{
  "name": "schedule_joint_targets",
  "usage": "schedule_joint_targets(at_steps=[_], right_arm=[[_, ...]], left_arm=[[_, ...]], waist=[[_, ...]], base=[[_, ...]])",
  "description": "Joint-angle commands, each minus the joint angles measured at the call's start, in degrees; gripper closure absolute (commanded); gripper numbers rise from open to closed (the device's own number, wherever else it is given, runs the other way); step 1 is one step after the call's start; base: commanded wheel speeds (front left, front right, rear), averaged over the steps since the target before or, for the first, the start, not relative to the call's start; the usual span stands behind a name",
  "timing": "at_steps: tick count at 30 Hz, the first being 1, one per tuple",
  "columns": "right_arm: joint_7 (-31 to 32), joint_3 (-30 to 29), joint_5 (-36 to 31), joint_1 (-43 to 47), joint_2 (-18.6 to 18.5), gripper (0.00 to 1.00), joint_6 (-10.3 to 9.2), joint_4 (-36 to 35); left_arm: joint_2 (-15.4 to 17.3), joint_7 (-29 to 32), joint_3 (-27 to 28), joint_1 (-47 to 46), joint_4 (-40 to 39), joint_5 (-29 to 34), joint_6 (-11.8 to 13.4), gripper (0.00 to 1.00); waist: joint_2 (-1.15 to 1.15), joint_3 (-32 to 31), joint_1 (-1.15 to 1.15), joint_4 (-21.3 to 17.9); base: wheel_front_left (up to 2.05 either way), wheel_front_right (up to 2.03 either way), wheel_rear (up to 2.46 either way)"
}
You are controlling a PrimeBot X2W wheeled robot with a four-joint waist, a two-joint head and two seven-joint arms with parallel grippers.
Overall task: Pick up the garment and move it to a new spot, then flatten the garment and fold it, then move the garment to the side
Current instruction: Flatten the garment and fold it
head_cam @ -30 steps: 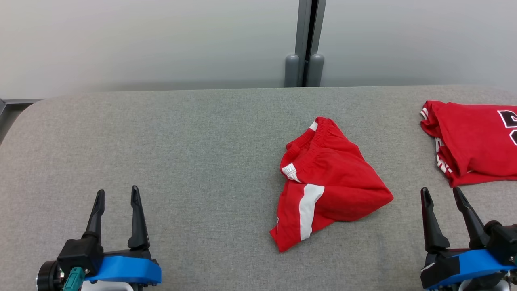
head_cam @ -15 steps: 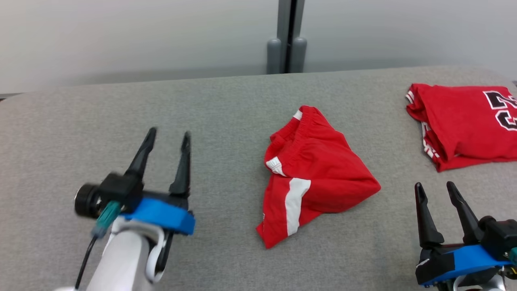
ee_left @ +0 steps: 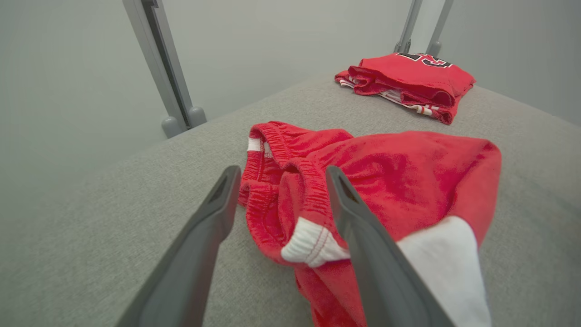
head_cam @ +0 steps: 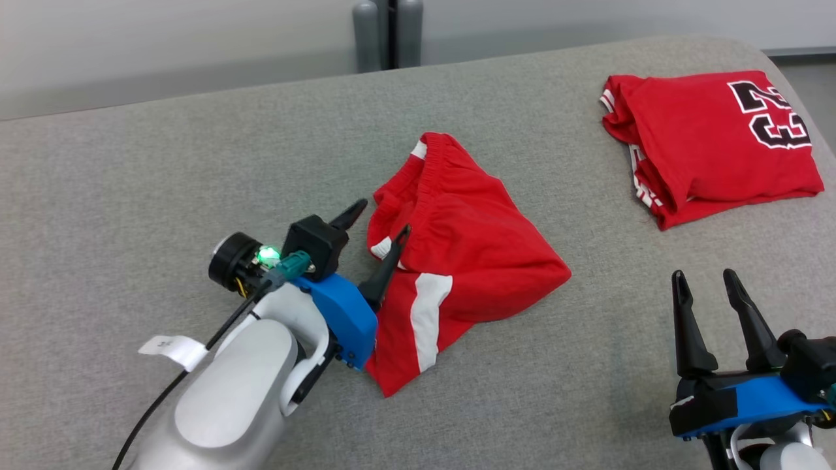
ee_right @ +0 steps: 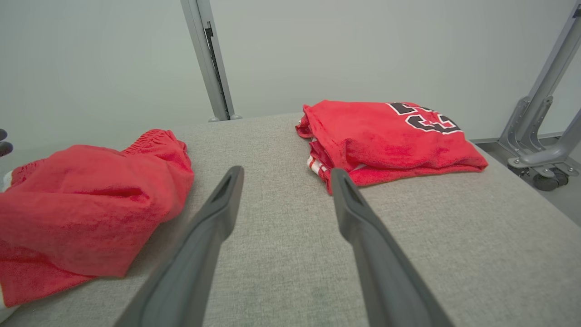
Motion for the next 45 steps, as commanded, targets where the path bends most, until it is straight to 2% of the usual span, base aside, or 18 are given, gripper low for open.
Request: schedule_joint_targets(at_steps=[1, 7, 14, 15, 16, 17, 21, 22, 26, 29, 37, 41, 45], right_arm=[[-0.52, 0.09, 0.48, -0.81, -0.04, 0.0, 0.03, 0.42], [-1.56, 0.4, 0.65, -1.99, -0.04, 0.0, 0.03, 1.98], [-2.23, 0.26, 0.71, -2.45, -0.04, 0.0, 0.03, 2.81], [-2.28, 0.16, 0.66, -2.51, -0.04, 0.0, 0.03, 2.94], [-2.31, 0.08, 0.62, -2.52, -0.04, 0.0, 0.03, 3.06], [-2.31, -0.02, 0.58, -2.46, -0.04, 0.0, 0.03, 3.12], [-2.27, -0.68, 0.3, -1.79, -0.03, 0.0, 0.03, 3.32], [-2.22, -1.03, 0.17, -1.22, -0.04, 0.0, 0.03, 3.22], [-1.94, -1.32, -0.04, -0.53, -0.04, 0.0, 0.03, 3.03], [-1.32, -1.56, -0.64, 0.39, -0.05, 0.0, 0.03, 2.42], [-0.03, -1.89, -1.22, 1.31, -0.05, 0.0, 0.03, 1.33], [0.24, -1.93, -1.27, 1.44, -0.06, 0.0, 0.03, 1.14], [0.49, -1.52, -1.15, 1.63, -0.06, 0.0, 0.03, 1.31]], left_arm=[[1.04, 0.93, -2.0, -1.31, 0.77, -1.21, -0.03, 0.0], [4.09, 2.42, -8.38, -2.86, 3.48, -5.47, -0.04, 0.0], [4.87, 4.68, -15.09, -3.3, 6.24, -10.42, -0.04, 0.0], [5.02, 4.69, -15.93, -3.57, 6.78, -10.72, -0.04, 0.05], [4.99, 4.7, -16.56, -3.66, 7.29, -11.17, -0.04, 0.38], [4.93, 4.36, -17.03, -3.8, 7.76, -11.48, -0.04, 1.0], [4.75, 1.01, -16.73, -4.43, 9.84, -11.88, 0.14, 1.0], [4.28, -1.5, -15.68, -4.74, 10.28, -11.98, 1.04, 1.0], [4.08, -4.73, -14.29, -3.8, 10.04, -12.71, 2.08, 1.0], [5.13, -9.12, -11.57, -0.43, 8.31, -14.3, 4.75, 1.0], [9.2, -12.8, -6.23, 7.73, 3.28, -18.01, 10.13, 1.0], [10.88, -13.65, -3.72, 13.18, 0.39, -20.03, 12.84, 1.0], [12.14, -14.15, -1.62, 18.79, -1.44, -21.94, 14.45, 1.0]], waist=[[0.0, 0.46, -0.01, -0.54], [0.0, 1.21, -0.01, -2.4], [0.0, 1.36, -0.01, -4.05], [0.0, 1.3, -0.01, -4.17], [0.0, 1.18, -0.01, -4.26], [0.0, 1.08, -0.01, -4.32], [0.0, 0.15, -0.01, -3.87], [0.0, -0.56, -0.01, -3.21], [0.0, -1.74, -0.01, -1.61], [0.0, -3.52, -0.01, 1.91], [0.0, -4.43, -0.01, 8.11], [0.0, -4.6, -0.01, 10.41], [0.0, -4.76, -0.01, 11.52]], base=[[0.0, 0.0, 0.0], [0.0, 0.0, 0.0], [0.0, 0.0, 0.0], [0.0, 0.0, 0.0], [0.0, 0.0, 0.0], [0.0, 0.0, 0.0], [0.0, 0.0, 0.0], [0.0, 0.0, 0.0], [0.0, 0.0, 0.0], [0.0, 0.0, 0.0], [0.0, 0.0, 0.0], [0.0, 0.0, 0.0], [0.0, 0.0, 0.0]])
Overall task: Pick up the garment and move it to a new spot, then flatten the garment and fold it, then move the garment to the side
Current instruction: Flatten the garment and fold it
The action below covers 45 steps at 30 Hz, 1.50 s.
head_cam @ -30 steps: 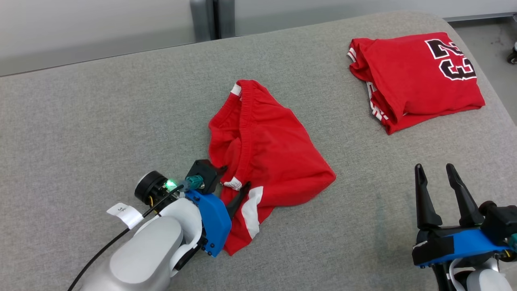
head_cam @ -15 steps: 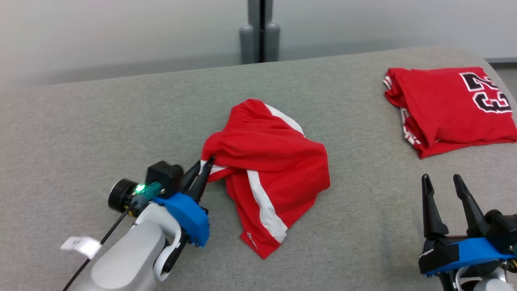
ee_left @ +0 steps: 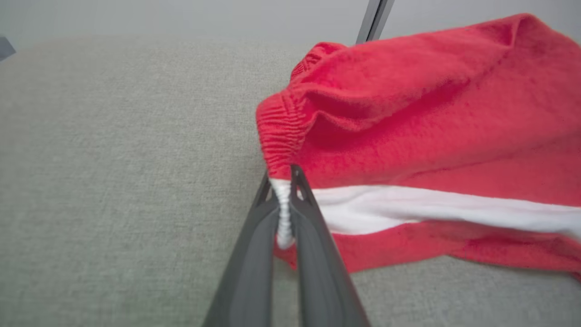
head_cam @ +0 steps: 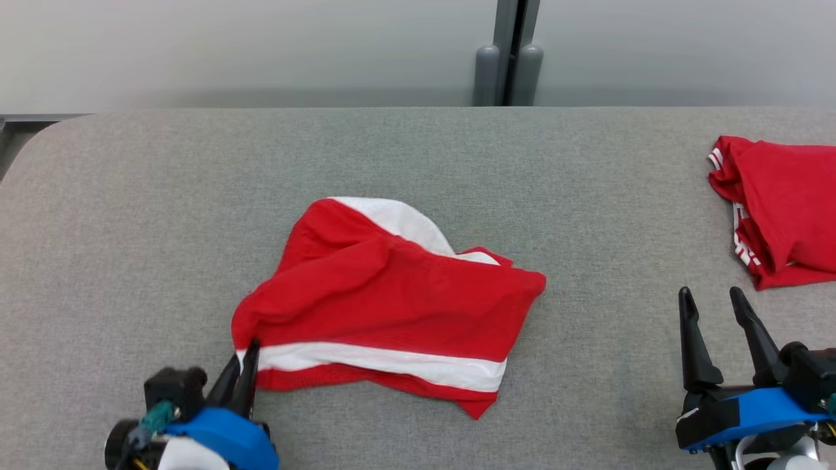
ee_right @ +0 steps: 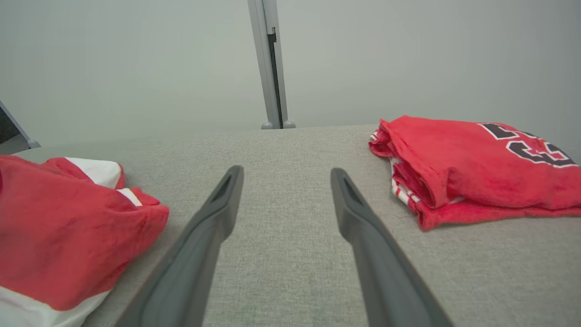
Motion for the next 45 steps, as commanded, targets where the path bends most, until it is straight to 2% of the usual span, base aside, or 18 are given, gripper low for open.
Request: schedule_joint_targets(at_steps=[1, 3, 4, 5, 6, 9, 15, 22, 30, 38, 41, 45], right_arm=[[0.22, 0.14, -0.04, 0.44, -0.08, 0.0, 0.03, 0.05], [0.19, 0.17, 0.0, 0.5, -0.08, 0.0, 0.03, 0.24], [0.21, 0.22, 0.0, 0.57, -0.07, 0.0, 0.03, 0.36], [0.22, 0.22, -0.02, 0.64, -0.07, 0.0, 0.03, 0.47], [0.26, 0.26, -0.05, 0.74, -0.07, 0.0, 0.03, 0.58], [0.24, 0.26, -0.21, 0.95, -0.08, 0.0, 0.03, 0.73], [0.34, 0.12, -0.43, 0.94, -0.08, 0.0, 0.03, 0.48], [0.26, 0.21, -0.31, 1.32, -0.07, 0.0, 0.03, 0.38], [0.01, 0.26, -0.09, 1.24, -0.07, 0.0, 0.03, 0.87], [0.49, 1.31, -0.65, 1.3, -0.07, 0.0, 0.03, 1.25], [1.01, 4.19, -1.25, 0.21, -0.06, 0.0, 0.03, 1.37], [1.78, 10.89, -1.27, -0.72, -0.07, 0.0, 0.03, 3.18]], left_arm=[[0.11, -0.4, 0.4, 1.44, -0.44, -0.32, 0.47, 1.0], [0.03, -0.49, 0.87, 3.11, -0.77, -0.9, 0.86, 1.0], [-0.1, -0.52, 0.94, 3.62, -0.88, -0.78, 0.95, 0.88], [-0.32, -0.6, 1.07, 3.83, -1.03, -0.5, 1.09, 0.59], [-0.54, -0.68, 1.27, 3.96, -1.25, -0.1, 1.25, 0.0], [-1.29, -0.85, 3.37, 2.93, -3.63, 2.24, 1.92, 0.0], [-4.35, -0.85, 12.85, 4.57, -13.48, 10.9, 3.01, 0.0], [-9.55, -0.86, 22.35, 6.89, -19.22, 19.32, 1.24, 0.0], [-15.07, -0.87, 30.55, 8.49, -18.49, 25.22, -1.57, 0.0], [-17.79, -0.87, 34.92, 9.2, -15.64, 29.47, -4.96, 0.0], [-18.66, -0.87, 36.05, 8.99, -15.05, 30.58, -5.9, 0.0], [-19.48, -0.87, 36.72, 8.34, -14.38, 31.63, -7.06, 0.0]], waist=[[0.0, 0.04, 0.0, 0.17], [0.0, -0.05, 0.0, 0.42], [0.0, -0.11, 0.0, 0.49], [0.0, -0.2, 0.0, 0.56], [0.0, -0.37, 0.0, 0.6], [0.0, -0.8, 0.0, 0.57], [0.0, -1.28, 0.0, -0.08], [0.0, -1.32, 0.0, -1.11], [0.0, -1.29, 0.0, -1.91], [0.0, -1.79, 0.0, -1.68], [0.0, -1.78, 0.0, -1.3], [0.0, -1.64, 0.0, -0.23]], base=[[0.0, 0.0, 0.0], [0.0, 0.0, 0.0], [0.0, 0.0, 0.0], [0.0, 0.0, 0.0], [0.0, 0.0, 0.0], [0.0, 0.0, 0.0], [0.0, 0.0, 0.0], [0.0, 0.0, 0.0], [0.0, 0.0, 0.0], [0.0, 0.0, 0.0], [0.0, 0.0, 0.0], [0.0, 0.0, 0.0]])
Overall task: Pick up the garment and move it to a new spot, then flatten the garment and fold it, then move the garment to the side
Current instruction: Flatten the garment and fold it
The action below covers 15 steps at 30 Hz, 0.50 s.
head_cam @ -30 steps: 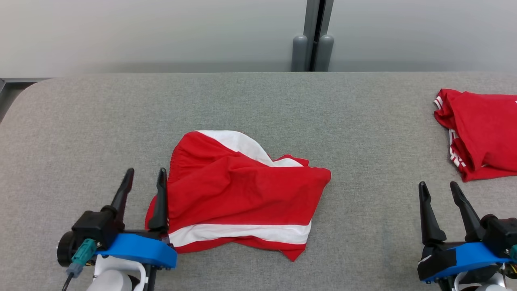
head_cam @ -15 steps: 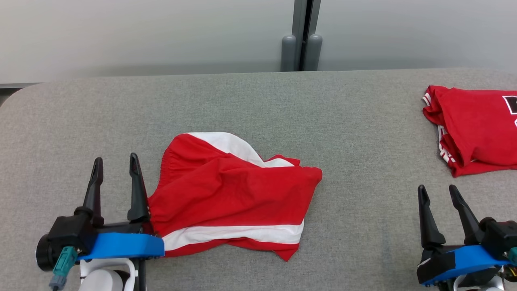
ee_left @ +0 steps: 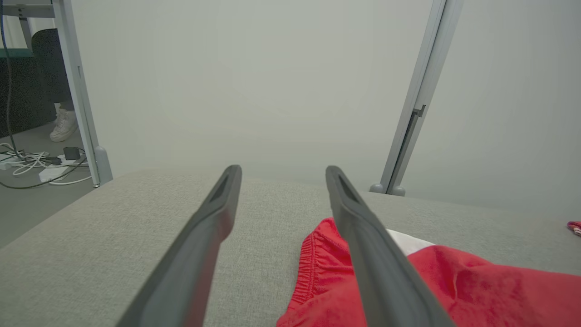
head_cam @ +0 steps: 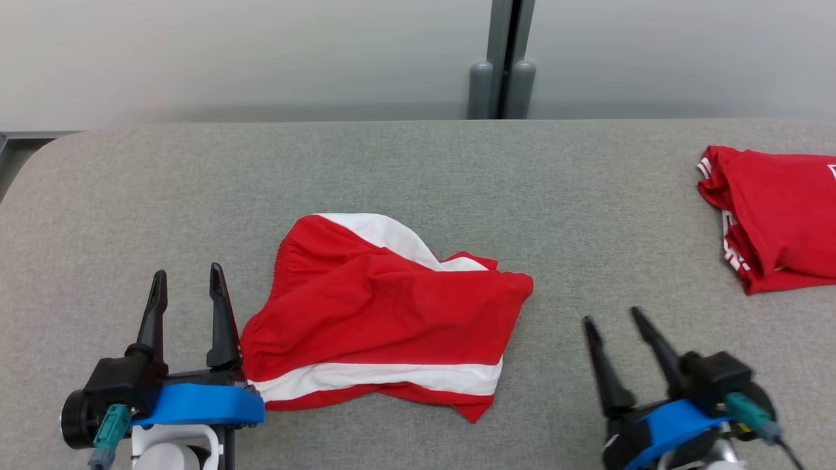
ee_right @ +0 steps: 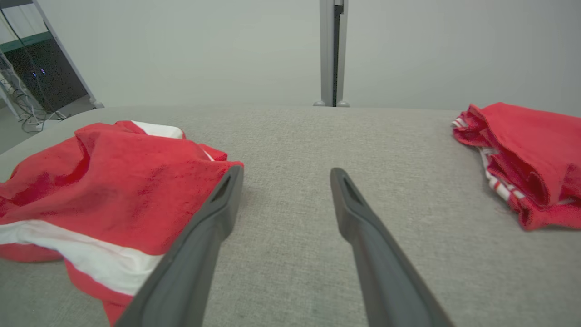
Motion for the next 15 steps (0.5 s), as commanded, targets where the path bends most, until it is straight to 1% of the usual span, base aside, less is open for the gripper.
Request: schedule_joint_targets(at_steps=[1, 4, 8, 15], right_arm=[[0.19, 2.43, 0.06, -0.89, -0.06, 0.0, 0.03, 1.12], [0.08, 7.33, 0.77, -1.78, -0.06, 0.0, 0.03, 3.6], [-0.38, 11.46, 1.39, -3.34, -0.07, 0.0, 0.03, 8.33], [-1.61, 14.89, 1.98, -6.39, -0.09, 0.0, 0.03, 18.95]], left_arm=[[-0.21, -0.27, 0.35, -0.7, 0.27, 0.49, -0.53, 0.0], [-0.95, -0.27, 0.74, -0.86, 0.42, 1.16, -1.0, 0.0], [-1.48, -0.27, 0.88, -1.36, 0.68, 1.8, -1.93, 0.0], [-2.17, -0.27, 1.15, -1.76, 1.21, 2.64, -2.8, 0.0]], waist=[[0.0, 0.22, 0.0, 0.58], [0.0, 0.58, 0.0, 1.73], [0.0, 1.14, 0.0, 3.56], [0.0, 1.56, 0.0, 6.14]], base=[[0.0, 0.0, 0.0], [0.0, 0.0, 0.0], [0.0, 0.0, 0.0], [0.0, 0.0, 0.0]])
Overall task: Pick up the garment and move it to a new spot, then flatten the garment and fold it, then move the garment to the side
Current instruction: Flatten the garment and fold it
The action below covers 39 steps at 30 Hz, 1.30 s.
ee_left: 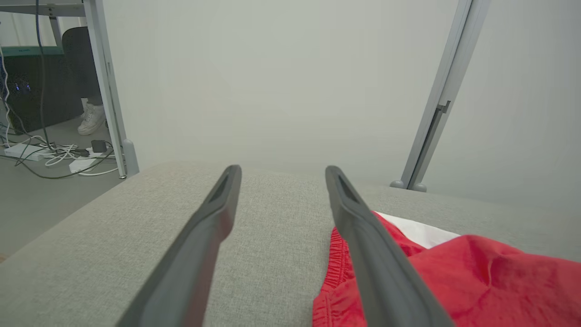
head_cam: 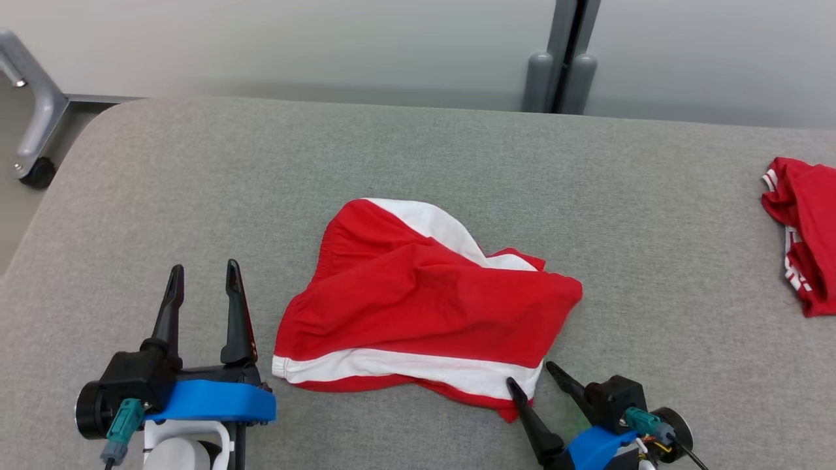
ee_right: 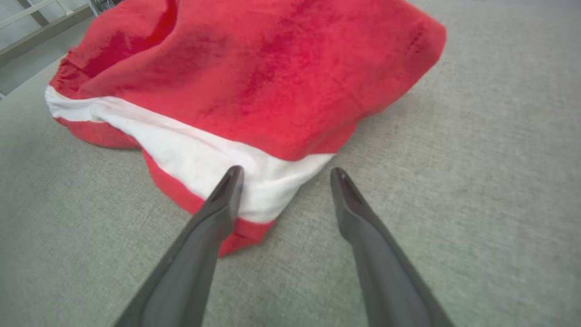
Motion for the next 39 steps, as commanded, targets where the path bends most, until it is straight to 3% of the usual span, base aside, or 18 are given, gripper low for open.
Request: schedule_joint_targets(at_steps=[1, 2, 3, 4, 5, 10, 15, 20, 26, 27, 28, 34, 39], right_arm=[[-0.43, 0.74, 0.63, -1.58, -0.15, 0.0, 0.03, 2.29], [-0.43, 0.74, 0.63, -1.58, -0.15, 0.0, 0.03, 2.29], [-1.05, 1.15, 1.38, -2.76, -0.17, 0.51, 0.03, 4.71], [-1.42, 1.22, 1.64, -3.35, -0.17, 0.78, 0.03, 5.8], [-1.8, 1.21, 1.87, -3.9, -0.17, 1.0, 0.03, 6.83], [-3.77, -0.65, 1.34, -6.04, -0.17, 1.0, 0.02, 8.9], [-5.23, -5.45, -3.37, -5.67, -1.0, 1.0, 0.02, 7.13], [-3.51, -8.16, -9.27, -0.16, -2.49, 1.0, 0.02, -1.72], [3.38, -9.44, -11.58, 10.44, -2.42, 1.0, 0.02, -15.29], [4.71, -9.24, -11.1, 12.1, -2.29, 0.62, 0.02, -17.15], [6.15, -9.03, -10.4, 13.57, -2.18, 0.0, 0.02, -18.89], [9.1, -10.07, -7.73, 17.41, -3.33, 0.0, 0.03, -27.4], [9.77, -12.69, -5.83, 14.44, -5.04, 0.0, 0.03, -33.36]], left_arm=[[-0.13, -0.27, 0.32, -0.81, 0.15, 0.5, -0.2, 0.0], [-0.13, -0.27, 0.32, -0.81, 0.15, 0.5, -0.2, 0.0], [-0.27, -0.27, 0.42, -0.72, 0.3, 0.56, -0.3, 0.0], [-0.33, -0.27, 0.48, -0.69, 0.32, 0.55, -0.32, 0.0], [-0.36, -0.27, 0.59, -0.61, 0.34, 0.59, -0.25, 0.0], [-0.46, -0.27, 0.92, 0.13, 0.52, 0.63, -0.16, 0.0], [-0.47, -0.27, 0.96, 0.41, 0.82, 0.6, -0.47, 0.0], [-0.51, -0.27, 0.14, 0.65, 1.21, -0.48, -0.23, 0.0], [-0.5, -0.27, -0.99, 0.53, 1.13, -1.33, 0.4, 0.0], [-0.5, -0.27, -1.0, 0.48, 1.06, -1.37, 0.49, 0.0], [-0.5, -0.27, -1.06, 0.39, 1.03, -1.39, 0.46, 0.0], [-0.51, -0.27, -0.76, -0.18, 1.29, -1.31, 0.52, 0.0], [-0.51, -0.27, -0.32, -0.35, 1.32, -1.05, 0.5, 0.0]], waist=[[0.0, 0.24, 0.0, 0.55], [0.0, 0.24, 0.0, 0.55], [0.0, 0.25, 0.0, 0.76], [0.0, 0.23, 0.0, 0.76], [0.0, 0.19, 0.0, 0.65], [0.0, -0.24, 0.0, -0.61], [0.0, -1.02, 0.0, -2.59], [0.0, -1.61, 0.0, -4.19], [0.0, -1.29, 0.0, -5.26], [0.0, -1.14, 0.0, -5.47], [0.0, -1.01, 0.0, -5.6], [0.0, -0.44, 0.0, -6.35], [0.0, -0.34, 0.0, -6.69]], base=[[0.0, 0.0, 0.0], [0.0, 0.0, 0.0], [0.0, 0.0, 0.0], [0.0, 0.0, 0.0], [0.0, 0.0, 0.0], [0.0, 0.0, 0.0], [0.0, 0.0, 0.0], [0.0, 0.0, 0.0], [0.0, 0.0, 0.0], [0.0, 0.0, 0.0], [0.0, 0.0, 0.0], [0.0, 0.0, 0.0], [0.0, 0.0, 0.0]])
